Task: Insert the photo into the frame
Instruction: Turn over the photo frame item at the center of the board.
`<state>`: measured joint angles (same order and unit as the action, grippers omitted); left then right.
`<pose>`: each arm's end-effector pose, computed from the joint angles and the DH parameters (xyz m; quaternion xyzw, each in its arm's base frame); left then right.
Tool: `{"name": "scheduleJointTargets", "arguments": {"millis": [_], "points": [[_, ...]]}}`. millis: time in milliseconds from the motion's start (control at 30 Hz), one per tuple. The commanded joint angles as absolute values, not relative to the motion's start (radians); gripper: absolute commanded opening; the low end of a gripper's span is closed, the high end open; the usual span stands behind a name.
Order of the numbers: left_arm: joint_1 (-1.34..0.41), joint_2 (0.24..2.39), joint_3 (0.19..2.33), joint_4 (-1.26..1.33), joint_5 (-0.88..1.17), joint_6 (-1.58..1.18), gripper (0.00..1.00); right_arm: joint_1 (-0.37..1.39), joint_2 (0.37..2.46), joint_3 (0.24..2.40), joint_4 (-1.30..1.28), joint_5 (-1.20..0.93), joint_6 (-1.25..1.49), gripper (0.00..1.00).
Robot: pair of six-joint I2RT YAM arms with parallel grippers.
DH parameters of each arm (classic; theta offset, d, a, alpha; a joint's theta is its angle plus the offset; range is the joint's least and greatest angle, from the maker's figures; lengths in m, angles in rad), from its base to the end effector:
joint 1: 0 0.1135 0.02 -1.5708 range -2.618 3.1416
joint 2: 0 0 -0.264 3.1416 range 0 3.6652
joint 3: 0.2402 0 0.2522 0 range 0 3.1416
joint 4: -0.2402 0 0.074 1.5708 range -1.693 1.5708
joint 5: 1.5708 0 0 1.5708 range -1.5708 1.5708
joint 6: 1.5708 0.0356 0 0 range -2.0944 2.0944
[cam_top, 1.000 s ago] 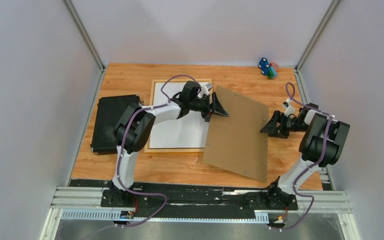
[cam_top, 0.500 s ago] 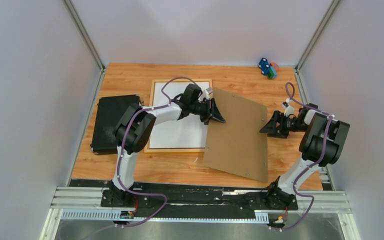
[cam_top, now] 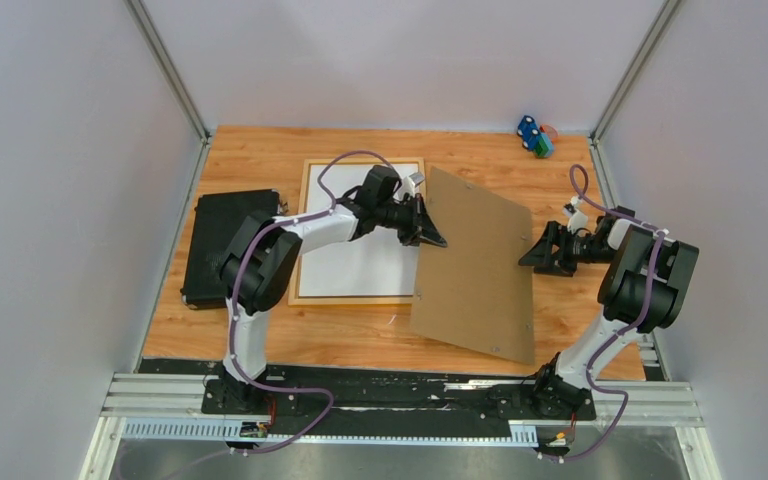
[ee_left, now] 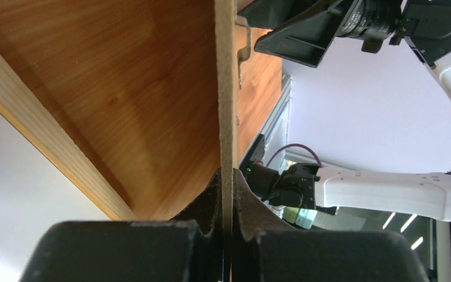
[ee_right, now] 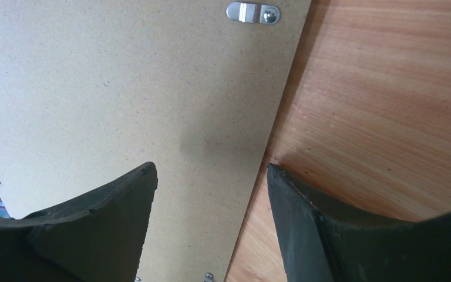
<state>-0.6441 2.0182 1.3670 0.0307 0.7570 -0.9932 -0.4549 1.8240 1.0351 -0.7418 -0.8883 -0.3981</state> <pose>0.3425 -0.2878 0.1927 0.0230 0.8431 -0.5349 0.0505 0.2863 -0.1093 0.1412 0.0170 0.9027 0.3836 0.1942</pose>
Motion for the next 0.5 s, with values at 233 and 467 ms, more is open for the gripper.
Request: {"name": "scheduleJointTargets", "arguments": {"millis": [233,467], "points": [[-0.579,1.875,1.295,0.221,0.813,-1.073,0.0,-0.469,1.718,1.098,-0.794,-0.943,-0.422,0.78],[-0.495,1.769,1.268,0.224,0.836,-1.087,0.0,-0.47,1.595,1.174,-0.851,-1.019,-0.374,0.81]]}}
